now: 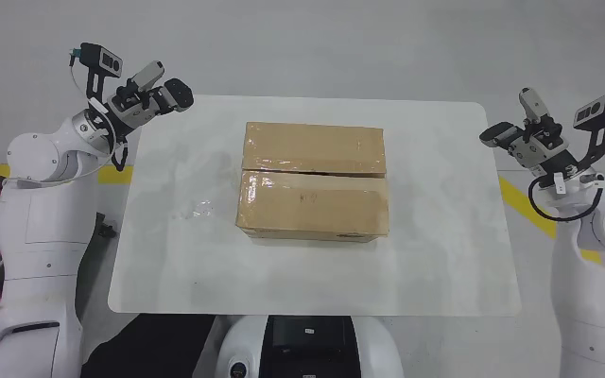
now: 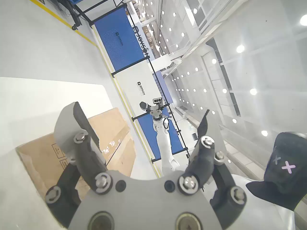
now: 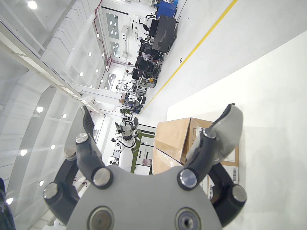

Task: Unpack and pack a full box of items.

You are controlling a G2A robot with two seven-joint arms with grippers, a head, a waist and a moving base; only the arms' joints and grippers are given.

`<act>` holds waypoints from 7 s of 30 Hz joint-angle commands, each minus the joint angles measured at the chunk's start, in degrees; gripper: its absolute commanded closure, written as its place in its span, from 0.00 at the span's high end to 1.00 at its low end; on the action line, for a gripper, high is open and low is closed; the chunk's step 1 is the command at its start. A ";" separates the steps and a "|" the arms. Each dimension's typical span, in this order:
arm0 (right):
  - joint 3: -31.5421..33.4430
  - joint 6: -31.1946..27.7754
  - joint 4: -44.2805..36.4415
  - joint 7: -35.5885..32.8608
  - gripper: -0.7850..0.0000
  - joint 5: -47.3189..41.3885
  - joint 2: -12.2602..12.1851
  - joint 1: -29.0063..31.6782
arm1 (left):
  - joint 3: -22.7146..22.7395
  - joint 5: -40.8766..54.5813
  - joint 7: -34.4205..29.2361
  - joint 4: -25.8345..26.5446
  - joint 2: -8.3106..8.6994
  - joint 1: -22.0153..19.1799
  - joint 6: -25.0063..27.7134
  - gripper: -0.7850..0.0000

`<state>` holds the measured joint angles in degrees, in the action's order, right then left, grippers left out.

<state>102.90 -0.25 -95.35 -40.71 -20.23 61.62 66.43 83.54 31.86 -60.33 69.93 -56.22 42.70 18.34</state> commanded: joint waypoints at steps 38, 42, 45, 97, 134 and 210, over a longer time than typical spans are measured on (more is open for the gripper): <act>-0.61 3.27 -2.46 -0.41 1.00 -0.06 -0.22 0.40 | 0.00 0.00 0.00 0.00 0.00 0.00 0.00 1.00; -0.95 6.56 -4.54 -0.90 1.00 0.54 -0.44 2.03 | 0.00 0.00 0.00 0.00 0.00 0.00 0.00 1.00; -2.16 9.02 -5.90 -1.45 1.00 1.10 -0.53 3.66 | 0.00 0.00 0.00 0.00 0.00 0.00 0.00 1.00; -12.54 1.52 -4.63 -14.10 1.00 0.12 -0.91 3.14 | 0.00 0.00 0.00 0.00 0.00 0.00 0.00 1.00; -18.21 0.48 -3.33 -11.11 1.00 -2.02 -1.03 2.29 | 0.00 0.00 0.00 0.00 0.00 0.00 0.00 1.00; -21.90 9.77 -20.83 -23.77 1.00 5.14 -4.46 13.48 | 0.00 0.00 0.00 0.00 0.00 0.00 0.00 1.00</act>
<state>81.12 9.51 -116.48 -64.63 -15.51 57.19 80.04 83.54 31.86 -60.33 69.93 -56.22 42.70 18.34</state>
